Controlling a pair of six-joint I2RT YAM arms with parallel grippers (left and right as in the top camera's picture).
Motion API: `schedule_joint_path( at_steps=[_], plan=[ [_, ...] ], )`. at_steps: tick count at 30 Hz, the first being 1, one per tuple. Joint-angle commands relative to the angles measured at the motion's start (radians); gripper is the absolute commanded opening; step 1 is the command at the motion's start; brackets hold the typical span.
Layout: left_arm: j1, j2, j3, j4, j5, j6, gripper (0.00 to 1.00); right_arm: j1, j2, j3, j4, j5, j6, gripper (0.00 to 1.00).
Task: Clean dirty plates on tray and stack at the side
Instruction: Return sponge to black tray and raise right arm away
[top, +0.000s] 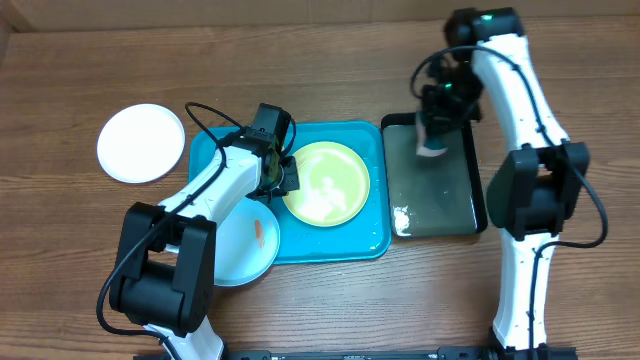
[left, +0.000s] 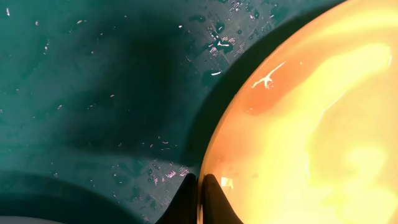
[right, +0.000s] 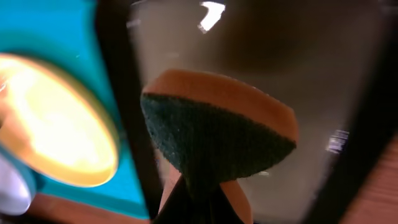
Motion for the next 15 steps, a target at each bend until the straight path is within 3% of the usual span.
schedule_joint_path(
  at_steps=[1,6,8,9,11,15],
  plan=[
    [-0.007,-0.01,-0.01,0.002,0.011,0.004,0.04,-0.003,-0.023,-0.044,0.0,0.055,0.03,0.04],
    [-0.007,-0.009,-0.01,0.002,0.011,0.004,0.04,-0.003,-0.023,-0.142,0.0,0.129,0.058,0.05],
    [-0.007,-0.01,-0.01,0.002,0.011,0.004,0.04,-0.003,-0.023,-0.165,0.001,0.129,0.058,0.13],
    [-0.007,-0.01,-0.01,0.003,0.012,0.004,0.04,-0.003,-0.023,-0.177,0.001,0.129,0.058,0.23],
    [-0.007,-0.01,-0.01,0.004,0.012,0.004,0.05,-0.003,-0.023,-0.177,0.005,0.129,0.057,0.33],
    [-0.007,-0.01,-0.01,0.004,0.012,0.004,0.15,-0.01,-0.023,-0.147,0.0,0.129,0.048,0.44]
  ],
)
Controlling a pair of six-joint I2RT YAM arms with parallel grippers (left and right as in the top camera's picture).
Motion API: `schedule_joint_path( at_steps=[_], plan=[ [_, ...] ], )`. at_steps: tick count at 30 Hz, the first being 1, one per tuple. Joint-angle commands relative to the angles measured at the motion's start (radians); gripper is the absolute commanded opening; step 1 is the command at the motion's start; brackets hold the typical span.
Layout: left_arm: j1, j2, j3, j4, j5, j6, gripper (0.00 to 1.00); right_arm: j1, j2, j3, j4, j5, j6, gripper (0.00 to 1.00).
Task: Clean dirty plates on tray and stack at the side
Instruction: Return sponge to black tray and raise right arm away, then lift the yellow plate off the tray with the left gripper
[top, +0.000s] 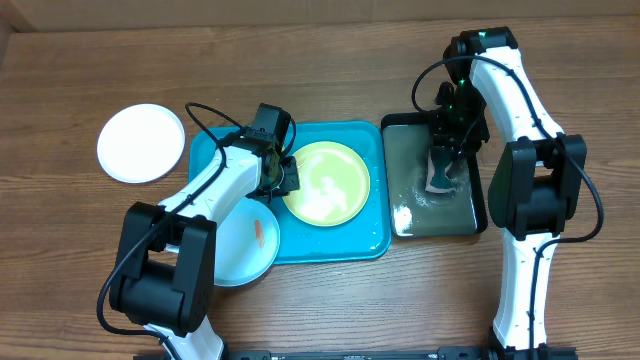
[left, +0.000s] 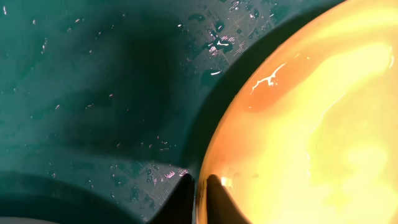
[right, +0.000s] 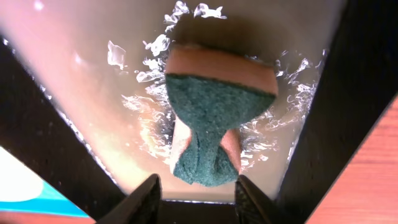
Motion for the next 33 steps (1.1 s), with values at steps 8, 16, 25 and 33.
schedule_joint_path(
  at_steps=[8,16,25,33],
  plan=[
    [-0.007,-0.01,-0.01,0.003,0.008,0.003,0.19,-0.113,-0.023,0.124,0.016,0.012,0.002,0.55],
    [-0.007,-0.009,-0.01,0.01,0.007,-0.005,0.18,-0.278,-0.023,0.123,0.045,-0.015,0.035,0.73],
    [-0.006,0.008,-0.01,0.014,0.005,-0.008,0.12,-0.36,-0.023,0.123,0.054,-0.014,0.034,1.0],
    [-0.006,0.02,-0.01,0.02,0.005,-0.008,0.13,-0.362,-0.023,0.123,0.183,-0.014,0.034,1.0]
  ],
)
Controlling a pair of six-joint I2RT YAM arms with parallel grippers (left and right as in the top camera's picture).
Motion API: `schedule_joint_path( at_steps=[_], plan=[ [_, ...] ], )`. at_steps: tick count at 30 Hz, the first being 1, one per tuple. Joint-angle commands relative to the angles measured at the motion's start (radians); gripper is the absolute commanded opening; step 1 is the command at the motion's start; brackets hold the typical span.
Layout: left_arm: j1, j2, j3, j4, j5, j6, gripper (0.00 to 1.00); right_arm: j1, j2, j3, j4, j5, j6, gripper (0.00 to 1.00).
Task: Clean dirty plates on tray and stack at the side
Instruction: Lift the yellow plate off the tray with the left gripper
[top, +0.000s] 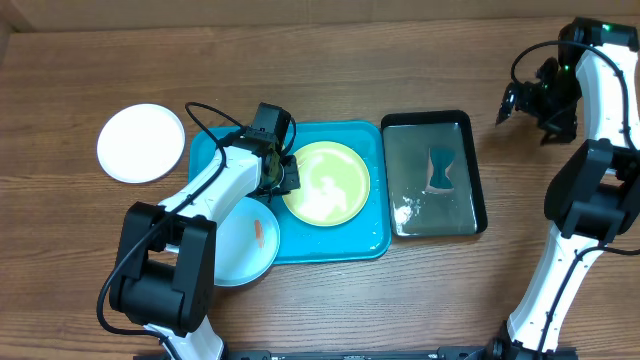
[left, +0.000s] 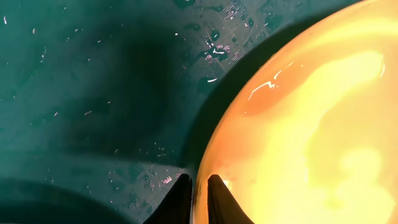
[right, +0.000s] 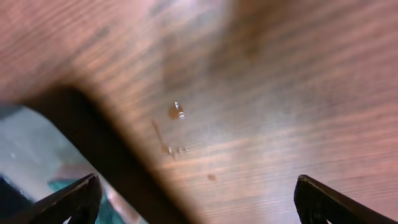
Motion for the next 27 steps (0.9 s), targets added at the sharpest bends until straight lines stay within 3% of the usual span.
schedule_joint_path(
  at_steps=[1,8,17,23,27],
  plan=[
    [-0.006,0.024,-0.01,0.006,0.005,-0.007,0.11,-0.007,-0.023,0.022,0.06,-0.008,0.003,1.0],
    [-0.005,0.024,-0.01,0.004,0.003,-0.006,0.08,-0.007,-0.023,0.022,0.215,-0.008,0.003,1.0],
    [-0.005,0.024,-0.01,-0.013,0.008,-0.018,0.15,-0.007,-0.023,0.022,0.311,-0.008,0.003,1.0],
    [-0.005,0.024,-0.01,-0.016,0.007,-0.018,0.04,-0.007,-0.023,0.022,0.311,-0.008,0.003,1.0],
    [0.001,0.024,0.001,-0.018,0.008,-0.018,0.04,-0.007,-0.023,0.022,0.311,-0.008,0.003,1.0]
  ],
)
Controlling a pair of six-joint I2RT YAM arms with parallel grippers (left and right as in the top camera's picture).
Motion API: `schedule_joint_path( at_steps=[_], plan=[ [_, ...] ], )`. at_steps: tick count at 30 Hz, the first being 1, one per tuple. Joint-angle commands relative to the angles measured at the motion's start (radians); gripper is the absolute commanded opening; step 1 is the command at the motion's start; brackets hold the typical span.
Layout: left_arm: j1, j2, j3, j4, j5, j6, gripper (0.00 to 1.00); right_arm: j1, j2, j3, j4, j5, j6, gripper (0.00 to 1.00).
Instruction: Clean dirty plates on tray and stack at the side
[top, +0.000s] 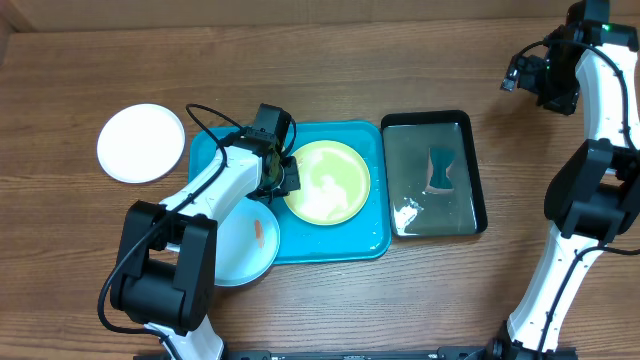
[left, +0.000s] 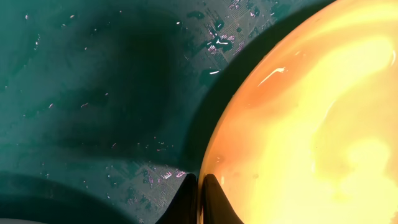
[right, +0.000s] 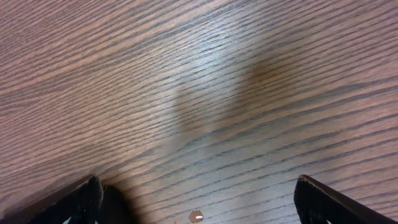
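Observation:
A yellow-green plate (top: 326, 183) with a wet, smeared face lies on the teal tray (top: 340, 245). My left gripper (top: 283, 180) is shut on its left rim, and in the left wrist view the left gripper (left: 200, 186) pinches the edge of the plate (left: 311, 124). A pale blue plate (top: 245, 240) with an orange smear sits at the tray's front left corner. One white plate (top: 141, 143) lies on the table to the left. My right gripper (top: 520, 82) hangs open and empty over bare wood at the back right; the right wrist view shows the gripper (right: 199, 193) above wood.
A black basin (top: 478, 170) of water stands right of the tray, with a green and orange sponge (top: 438, 172) lying in it. Foam floats at its front left corner. Water drops dot the tray (left: 93, 93) by the plate.
My right gripper has moved a little farther back from the basin; its view now holds only wood. The left fingers have closed tighter on the plate's rim.
My right gripper held the sponge over the basin. Then it was open with the sponge lying in the water. Then it was off to the basin's right, and now farther back. My left gripper stayed on the yellow-green plate's rim throughout.

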Motion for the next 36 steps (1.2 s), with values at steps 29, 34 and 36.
schedule_joint_path(
  at_steps=[29,34,36],
  plan=[
    [-0.057,0.016,0.528,-0.183,0.057,0.079,0.04,-0.007,-0.023,0.022,0.006,-0.001,0.004,1.0],
    [-0.159,0.016,0.528,-0.132,-0.001,0.071,0.04,-0.007,-0.023,0.022,0.006,-0.001,0.004,1.0],
    [-0.205,0.016,0.528,-0.114,-0.047,0.071,0.04,-0.007,-0.023,0.022,0.006,-0.001,0.004,1.0]
  ],
)
